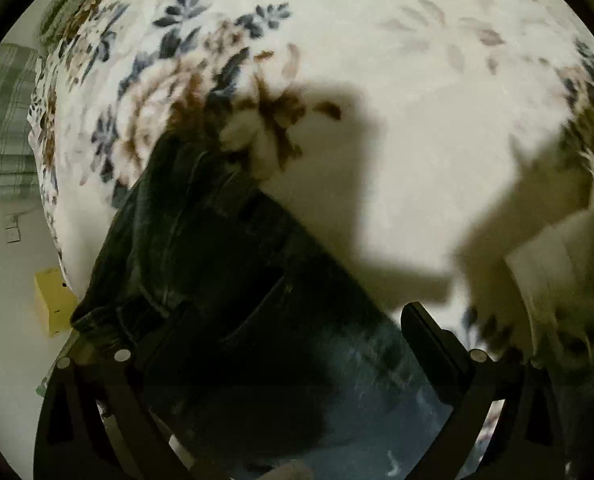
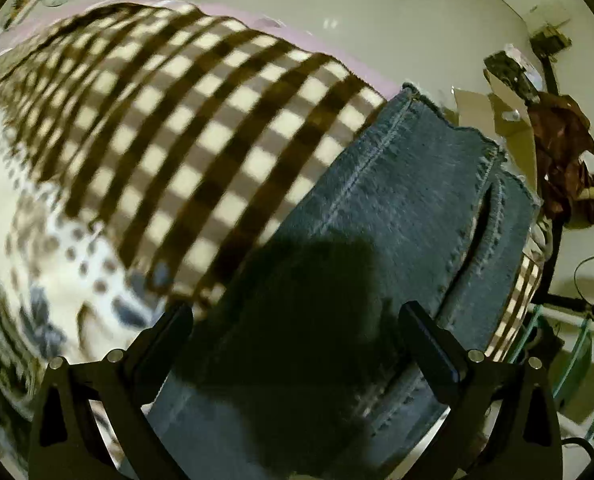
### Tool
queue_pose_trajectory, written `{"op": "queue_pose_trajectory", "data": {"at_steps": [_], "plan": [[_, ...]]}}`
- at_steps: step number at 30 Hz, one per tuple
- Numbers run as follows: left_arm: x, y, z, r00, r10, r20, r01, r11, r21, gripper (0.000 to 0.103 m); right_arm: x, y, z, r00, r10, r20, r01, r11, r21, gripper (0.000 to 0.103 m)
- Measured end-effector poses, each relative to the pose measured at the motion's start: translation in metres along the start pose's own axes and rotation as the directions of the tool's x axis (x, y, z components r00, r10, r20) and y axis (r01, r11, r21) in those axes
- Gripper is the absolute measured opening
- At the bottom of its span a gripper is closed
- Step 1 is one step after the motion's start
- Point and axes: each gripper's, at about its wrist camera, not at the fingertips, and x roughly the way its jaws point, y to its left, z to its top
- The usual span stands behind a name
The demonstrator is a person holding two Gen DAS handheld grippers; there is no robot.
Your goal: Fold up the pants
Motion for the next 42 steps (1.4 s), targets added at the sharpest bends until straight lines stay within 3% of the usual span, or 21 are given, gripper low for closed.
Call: {"op": "queue_pose_trajectory", "data": {"at_steps": [4,7,9,10,12,13,15,22,26,30,34,37,42], "plan": [[0.008,-0.004,0.013,0.999,0.041,-0.005,-0.041,0.999,0.020,0.097,0.020,0.009,0.021,0.999,-0.034,-0.027,0.034,0.999,0.013,0.098],[0.007,0.001,0.015,1.000,0.027,0.008,-0.027,0.999,0.016,0.067,0.033,0.011,0.033,0.997,-0.052,-0.056,0.053,0.998,0.023,0.090],[0.007,0.008,0.013,1.000,-0.013,0.027,0.013,1.000,0.005,0.038,0.037,0.008,0.036,0.997,-0.053,-0.064,0.055,0.998,0.031,0.079],[0.004,0.011,0.012,0.999,-0.022,0.037,0.022,1.000,-0.005,0.034,0.037,0.002,0.032,0.997,-0.050,-0.065,0.052,0.998,0.033,0.075],[-0.001,0.019,0.011,0.997,-0.054,0.052,0.055,0.998,-0.019,0.023,0.038,-0.001,0.036,0.997,-0.039,-0.073,0.040,0.999,0.023,0.052],[-0.005,0.023,0.009,0.995,-0.075,0.060,0.076,0.997,-0.026,0.021,0.036,-0.004,0.034,0.997,-0.032,-0.073,0.033,0.999,0.015,0.045],[-0.014,0.032,0.006,0.990,-0.119,0.078,0.122,0.992,-0.032,0.015,0.031,-0.005,0.035,0.998,-0.011,-0.066,0.010,1.000,-0.014,0.016],[-0.056,0.076,-0.011,0.946,-0.305,0.111,0.311,0.950,-0.033,0.009,-0.018,-0.008,0.025,0.995,0.094,0.017,-0.091,0.988,-0.122,0.006],[-0.072,0.113,-0.029,0.906,-0.403,0.128,0.409,0.912,-0.022,0.008,-0.064,-0.028,-0.001,0.977,0.197,0.078,-0.179,0.966,-0.189,0.005],[-0.083,0.141,-0.068,0.861,-0.484,0.158,0.492,0.870,-0.018,0.007,-0.113,-0.056,-0.043,0.934,0.331,0.137,-0.291,0.924,-0.250,0.005],[-0.079,0.186,-0.093,0.828,-0.531,0.183,0.540,0.841,-0.005,0.007,-0.132,-0.103,-0.085,0.888,0.419,0.188,-0.355,0.886,-0.297,0.005],[-0.058,0.217,-0.113,0.825,-0.538,0.172,0.543,0.839,0.018,0.007,-0.126,-0.148,-0.106,0.882,0.429,0.196,-0.368,0.885,-0.285,0.005],[-0.001,0.251,-0.138,0.853,-0.507,0.126,0.509,0.860,0.011,0.007,-0.081,-0.219,-0.126,0.925,0.336,0.179,-0.302,0.934,-0.191,0.002]]}}
